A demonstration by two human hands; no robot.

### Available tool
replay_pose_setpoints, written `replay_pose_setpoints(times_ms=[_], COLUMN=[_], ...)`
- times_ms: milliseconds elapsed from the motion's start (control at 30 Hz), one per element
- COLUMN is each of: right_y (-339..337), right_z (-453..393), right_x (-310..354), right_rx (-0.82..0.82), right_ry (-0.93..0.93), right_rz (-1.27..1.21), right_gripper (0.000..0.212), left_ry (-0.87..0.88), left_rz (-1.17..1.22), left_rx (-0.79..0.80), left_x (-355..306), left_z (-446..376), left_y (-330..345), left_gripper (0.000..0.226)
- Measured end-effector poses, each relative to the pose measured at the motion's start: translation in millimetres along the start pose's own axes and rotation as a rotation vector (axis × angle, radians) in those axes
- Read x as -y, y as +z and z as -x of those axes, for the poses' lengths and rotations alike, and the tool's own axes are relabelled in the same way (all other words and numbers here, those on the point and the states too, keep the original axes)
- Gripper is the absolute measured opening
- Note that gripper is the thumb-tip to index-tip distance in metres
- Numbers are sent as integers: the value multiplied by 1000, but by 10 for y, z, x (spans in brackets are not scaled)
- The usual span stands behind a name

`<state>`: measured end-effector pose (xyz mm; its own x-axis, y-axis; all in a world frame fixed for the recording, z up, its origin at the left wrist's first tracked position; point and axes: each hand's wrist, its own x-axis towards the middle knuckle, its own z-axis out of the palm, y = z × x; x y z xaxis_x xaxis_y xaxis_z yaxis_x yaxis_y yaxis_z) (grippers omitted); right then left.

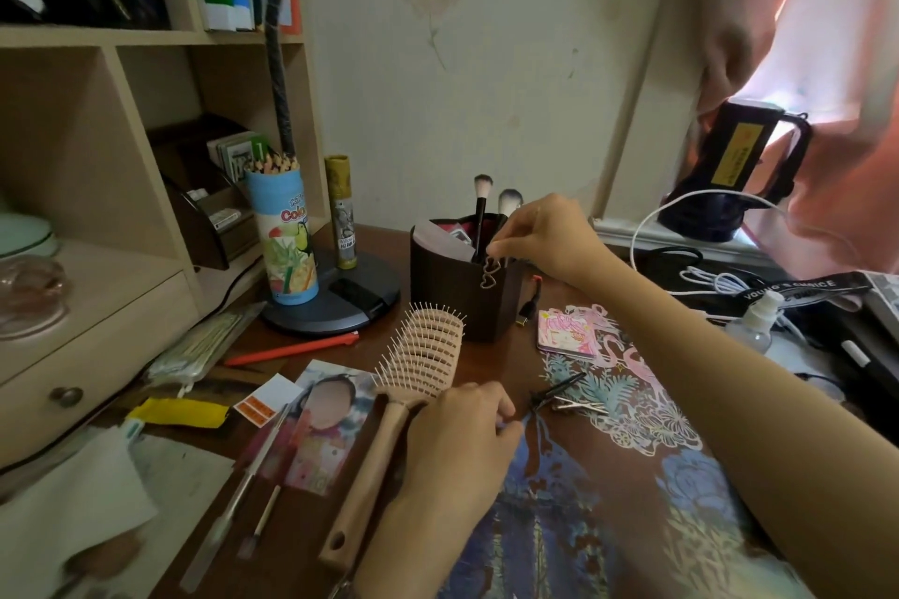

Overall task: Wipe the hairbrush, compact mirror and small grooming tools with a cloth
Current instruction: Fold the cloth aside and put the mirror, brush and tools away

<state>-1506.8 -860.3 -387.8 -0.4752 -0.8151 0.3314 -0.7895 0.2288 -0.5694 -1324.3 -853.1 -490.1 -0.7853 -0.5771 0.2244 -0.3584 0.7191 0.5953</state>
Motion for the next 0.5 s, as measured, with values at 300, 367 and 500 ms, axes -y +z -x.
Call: replay_pose_setpoints(times_ms=[300,367,500], right_y=[60,48,31], right_z=[22,16,10], right_x=[-20,-12,5], right_rx=[61,74,101], right_ry=[41,40,32], right_rz=[47,60,102], right_gripper=[11,11,14], left_ry=[1,-1,0], left_rz=[2,-4,-5], left_rx=[-2,3,6], left_x=[-9,-9,-8], left_z=[-2,-2,4], left_y=[-6,-7,-3], left_gripper=[15,15,15])
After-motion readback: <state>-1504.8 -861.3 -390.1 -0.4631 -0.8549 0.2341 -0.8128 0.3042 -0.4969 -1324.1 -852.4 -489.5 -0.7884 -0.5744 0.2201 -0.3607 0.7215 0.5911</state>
